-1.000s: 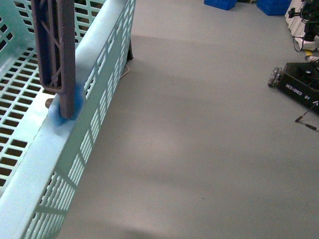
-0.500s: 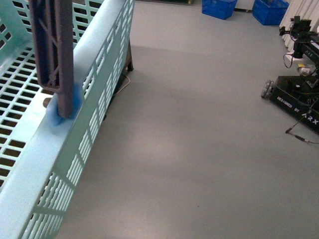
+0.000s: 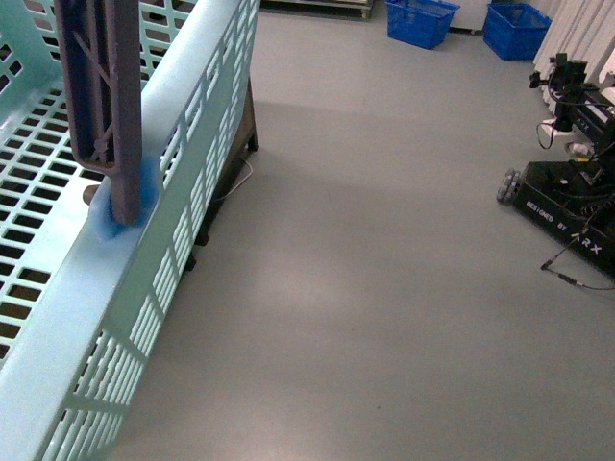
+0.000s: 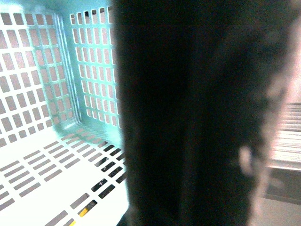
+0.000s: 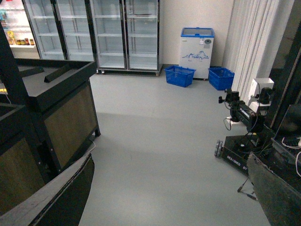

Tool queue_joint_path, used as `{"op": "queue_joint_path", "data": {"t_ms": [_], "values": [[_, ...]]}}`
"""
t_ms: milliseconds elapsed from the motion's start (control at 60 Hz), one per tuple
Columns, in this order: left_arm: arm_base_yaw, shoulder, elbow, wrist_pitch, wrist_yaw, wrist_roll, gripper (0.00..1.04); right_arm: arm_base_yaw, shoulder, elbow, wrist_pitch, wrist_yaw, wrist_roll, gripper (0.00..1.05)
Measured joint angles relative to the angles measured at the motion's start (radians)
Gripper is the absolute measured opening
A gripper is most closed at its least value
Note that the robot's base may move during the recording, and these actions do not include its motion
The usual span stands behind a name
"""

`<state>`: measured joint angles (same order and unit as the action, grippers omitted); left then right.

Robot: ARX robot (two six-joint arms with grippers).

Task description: Pick mango and avocado into basket

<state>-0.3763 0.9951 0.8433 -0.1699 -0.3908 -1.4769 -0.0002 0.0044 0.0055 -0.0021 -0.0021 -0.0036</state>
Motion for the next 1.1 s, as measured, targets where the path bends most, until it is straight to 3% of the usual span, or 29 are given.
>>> {"op": "queue_joint_path", "data": {"t_ms": [1100], "values": [[-0.003,0.001,0.000,-0.001,0.000,0.000,0.05,0.000,0.000,0.000,0.000,0.000,0.000,0.97]]}}
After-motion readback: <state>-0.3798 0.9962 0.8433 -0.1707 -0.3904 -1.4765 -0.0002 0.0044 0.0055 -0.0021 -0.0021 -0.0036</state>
